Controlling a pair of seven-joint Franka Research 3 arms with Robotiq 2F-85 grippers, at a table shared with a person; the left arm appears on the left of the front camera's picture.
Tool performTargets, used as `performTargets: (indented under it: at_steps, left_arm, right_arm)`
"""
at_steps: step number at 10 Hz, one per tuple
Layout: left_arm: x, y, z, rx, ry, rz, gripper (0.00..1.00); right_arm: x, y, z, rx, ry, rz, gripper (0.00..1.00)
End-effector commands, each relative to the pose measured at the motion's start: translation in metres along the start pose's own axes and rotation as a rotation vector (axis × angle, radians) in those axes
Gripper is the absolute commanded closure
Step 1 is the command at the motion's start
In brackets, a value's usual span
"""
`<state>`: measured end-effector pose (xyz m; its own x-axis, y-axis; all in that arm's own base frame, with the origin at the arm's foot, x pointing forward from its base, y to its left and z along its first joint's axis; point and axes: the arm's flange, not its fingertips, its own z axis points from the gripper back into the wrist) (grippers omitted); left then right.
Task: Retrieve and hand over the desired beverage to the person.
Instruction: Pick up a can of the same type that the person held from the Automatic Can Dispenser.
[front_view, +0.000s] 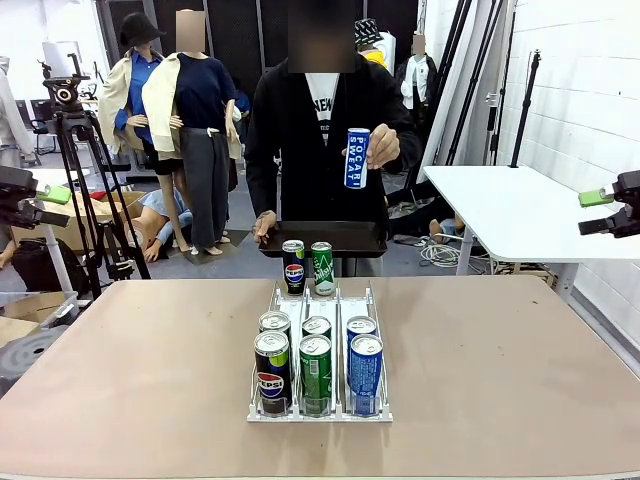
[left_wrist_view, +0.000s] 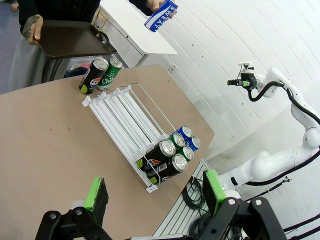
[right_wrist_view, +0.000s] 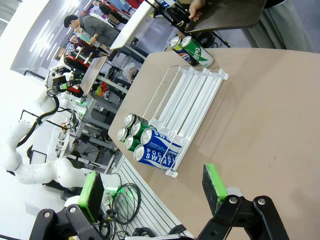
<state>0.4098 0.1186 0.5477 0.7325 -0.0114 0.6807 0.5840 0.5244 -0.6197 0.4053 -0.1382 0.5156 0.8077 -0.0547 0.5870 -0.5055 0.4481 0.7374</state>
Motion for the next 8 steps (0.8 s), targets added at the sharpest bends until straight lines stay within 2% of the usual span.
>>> performTargets:
  at_steps: [1, 8]
  left_arm:
    - [-0.0007, -0.0010, 0.0008, -0.012, -0.009, 0.006, 0.00]
    - [-0.0007, -0.0010, 0.0008, -0.012, -0.009, 0.006, 0.00]
  right_arm:
    - [0.0006, -0.0004, -0.0007, -0.004, 0.003, 0.000, 0.00]
    - [0.0006, -0.0004, -0.0007, -0.004, 0.003, 0.000, 0.00]
